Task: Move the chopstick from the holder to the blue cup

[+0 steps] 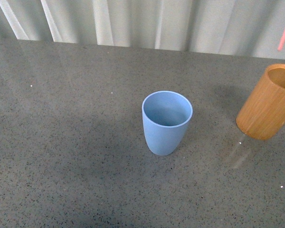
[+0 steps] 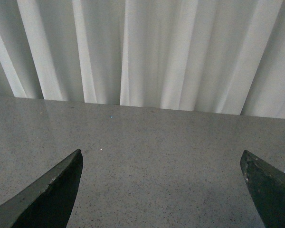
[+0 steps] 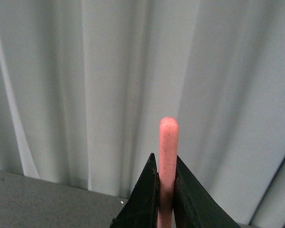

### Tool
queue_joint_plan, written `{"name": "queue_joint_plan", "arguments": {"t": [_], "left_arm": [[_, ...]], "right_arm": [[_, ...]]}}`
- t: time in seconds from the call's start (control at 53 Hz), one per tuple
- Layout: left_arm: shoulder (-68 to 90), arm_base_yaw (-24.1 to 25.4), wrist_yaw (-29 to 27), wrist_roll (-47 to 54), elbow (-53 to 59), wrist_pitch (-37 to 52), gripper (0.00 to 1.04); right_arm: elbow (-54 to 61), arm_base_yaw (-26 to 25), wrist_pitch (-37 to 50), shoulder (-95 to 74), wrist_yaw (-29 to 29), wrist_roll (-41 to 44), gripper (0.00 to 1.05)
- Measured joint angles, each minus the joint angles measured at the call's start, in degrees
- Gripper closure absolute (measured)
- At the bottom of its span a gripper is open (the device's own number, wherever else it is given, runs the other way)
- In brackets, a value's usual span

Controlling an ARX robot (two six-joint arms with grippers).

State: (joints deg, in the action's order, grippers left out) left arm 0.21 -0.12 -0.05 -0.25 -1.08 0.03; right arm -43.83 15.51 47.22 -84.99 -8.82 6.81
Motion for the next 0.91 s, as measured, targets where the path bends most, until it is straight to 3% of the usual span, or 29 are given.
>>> {"name": "queue_joint_plan", "arguments": {"t": [0.264,0.51,0.906], "left_arm": [[0.0,0.0,0.0,0.0,0.0,0.0,0.07],[0.0,0.0,0.0,0.0,0.0,0.0,0.07],[0.0,0.0,0.0,0.0,0.0,0.0,0.07]], "right_arm": [[-3.3,8.5,-3.2,1.0,-2.2,-2.6,1.02],[-0.2,17.2,-0.9,-2.6,-5.7,-6.0,1.02],[3.5,18.9,3.0,-6.7,-6.6,-9.1,1.02]]}}
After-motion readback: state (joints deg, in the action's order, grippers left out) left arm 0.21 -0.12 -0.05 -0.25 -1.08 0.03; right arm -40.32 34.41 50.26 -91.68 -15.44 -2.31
